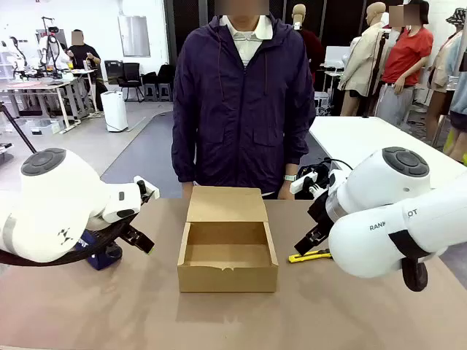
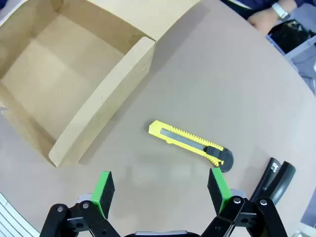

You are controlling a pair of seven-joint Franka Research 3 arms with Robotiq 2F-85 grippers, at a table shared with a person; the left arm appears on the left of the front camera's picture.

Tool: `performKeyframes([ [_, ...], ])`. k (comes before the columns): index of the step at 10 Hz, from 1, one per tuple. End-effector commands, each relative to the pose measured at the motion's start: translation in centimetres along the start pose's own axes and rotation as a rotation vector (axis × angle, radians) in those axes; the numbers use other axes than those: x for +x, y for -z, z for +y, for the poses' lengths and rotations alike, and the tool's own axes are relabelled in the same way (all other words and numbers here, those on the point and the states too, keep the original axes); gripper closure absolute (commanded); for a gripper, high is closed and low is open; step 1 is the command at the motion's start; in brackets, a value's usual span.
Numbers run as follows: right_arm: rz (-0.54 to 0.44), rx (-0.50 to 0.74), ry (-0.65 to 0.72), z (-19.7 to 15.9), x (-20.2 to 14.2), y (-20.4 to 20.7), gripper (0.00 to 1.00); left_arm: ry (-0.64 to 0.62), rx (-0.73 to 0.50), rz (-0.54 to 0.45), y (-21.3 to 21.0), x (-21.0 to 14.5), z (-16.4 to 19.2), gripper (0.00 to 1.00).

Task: Pack the items into the box.
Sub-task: Pick up the item specified by the human and place it in the Mailer Box.

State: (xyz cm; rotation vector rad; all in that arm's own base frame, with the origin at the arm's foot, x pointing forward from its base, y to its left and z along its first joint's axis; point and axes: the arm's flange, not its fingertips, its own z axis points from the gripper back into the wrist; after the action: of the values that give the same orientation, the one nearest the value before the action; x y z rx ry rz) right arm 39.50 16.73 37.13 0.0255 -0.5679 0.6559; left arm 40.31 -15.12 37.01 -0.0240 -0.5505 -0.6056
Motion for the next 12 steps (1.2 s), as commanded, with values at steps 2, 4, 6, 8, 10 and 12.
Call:
performKeyframes([
  [2,0.000,0.000,0.000,0.00,0.00,0.00,0.00,0.000,0.000,-0.001,-0.02,0.01,0.00,0.00],
  [4,0.000,0.000,0.000,0.00,0.00,0.00,0.00,0.000,0.000,-0.001,-0.02,0.01,0.00,0.00],
  [6,0.000,0.000,0.000,0.00,0.00,0.00,0.00,0.000,0.000,-0.001,-0.02,0.01,0.00,0.00],
  [8,0.000,0.000,0.000,0.00,0.00,0.00,0.00,0.000,0.000,-0.001,-0.02,0.01,0.00,0.00],
  [10,0.000,0.000,0.000,0.00,0.00,0.00,0.00,0.000,0.000,-0.001,-0.02,0.01,0.00,0.00],
  [12,0.000,0.000,0.000,0.00,0.00,0.00,0.00,0.000,0.000,-0.001,-0.02,0.01,0.00,0.00],
])
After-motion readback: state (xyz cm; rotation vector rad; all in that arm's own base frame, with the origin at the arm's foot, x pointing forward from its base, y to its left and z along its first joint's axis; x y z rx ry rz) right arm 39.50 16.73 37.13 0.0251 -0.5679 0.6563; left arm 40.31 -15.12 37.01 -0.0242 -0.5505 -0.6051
